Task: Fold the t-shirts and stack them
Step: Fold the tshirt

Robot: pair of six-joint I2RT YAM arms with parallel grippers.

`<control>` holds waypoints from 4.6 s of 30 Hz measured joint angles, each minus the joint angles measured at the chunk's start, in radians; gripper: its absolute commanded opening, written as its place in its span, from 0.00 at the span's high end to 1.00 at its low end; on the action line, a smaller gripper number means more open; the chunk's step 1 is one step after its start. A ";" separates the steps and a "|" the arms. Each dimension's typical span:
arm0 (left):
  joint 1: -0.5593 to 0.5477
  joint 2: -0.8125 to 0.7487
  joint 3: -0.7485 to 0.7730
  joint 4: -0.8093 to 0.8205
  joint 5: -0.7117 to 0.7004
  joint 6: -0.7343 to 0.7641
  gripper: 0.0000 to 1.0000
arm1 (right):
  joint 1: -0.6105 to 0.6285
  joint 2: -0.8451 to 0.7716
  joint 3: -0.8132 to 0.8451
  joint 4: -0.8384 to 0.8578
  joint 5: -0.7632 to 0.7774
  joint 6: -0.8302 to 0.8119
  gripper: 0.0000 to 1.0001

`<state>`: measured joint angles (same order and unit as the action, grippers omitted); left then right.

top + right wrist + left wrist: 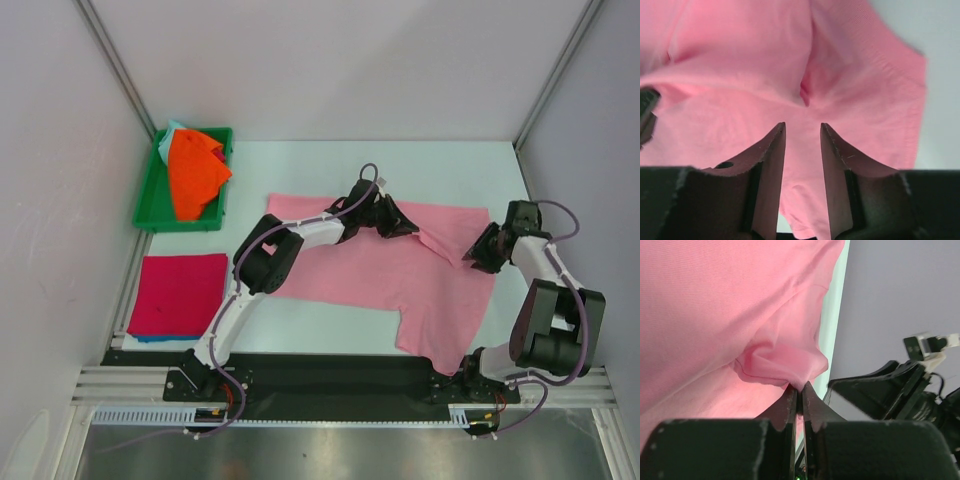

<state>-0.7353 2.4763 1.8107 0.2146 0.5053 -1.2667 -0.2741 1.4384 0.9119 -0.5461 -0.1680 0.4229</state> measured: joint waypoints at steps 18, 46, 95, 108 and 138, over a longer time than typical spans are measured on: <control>0.000 0.005 0.000 0.002 0.004 -0.001 0.92 | 0.113 -0.001 -0.220 0.359 -0.007 -0.163 0.64; 0.005 0.011 0.000 0.008 0.005 -0.002 0.92 | 0.065 0.031 -0.229 0.388 0.002 -0.162 0.67; 0.003 0.011 0.000 -0.158 0.040 0.120 0.92 | 0.008 0.147 0.172 -0.066 -0.052 -0.095 1.00; -0.011 -0.002 -0.016 -0.241 0.068 0.169 0.91 | -0.005 0.242 0.179 -0.222 -0.136 -0.111 1.00; -0.010 -0.021 -0.032 -0.287 0.131 0.187 0.85 | -0.029 0.242 0.166 -0.253 -0.120 -0.091 0.98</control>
<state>-0.7456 2.4550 1.7790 -0.0723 0.6365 -1.0794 -0.3027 1.6802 1.0775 -0.7994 -0.2882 0.3317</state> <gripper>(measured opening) 0.113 0.019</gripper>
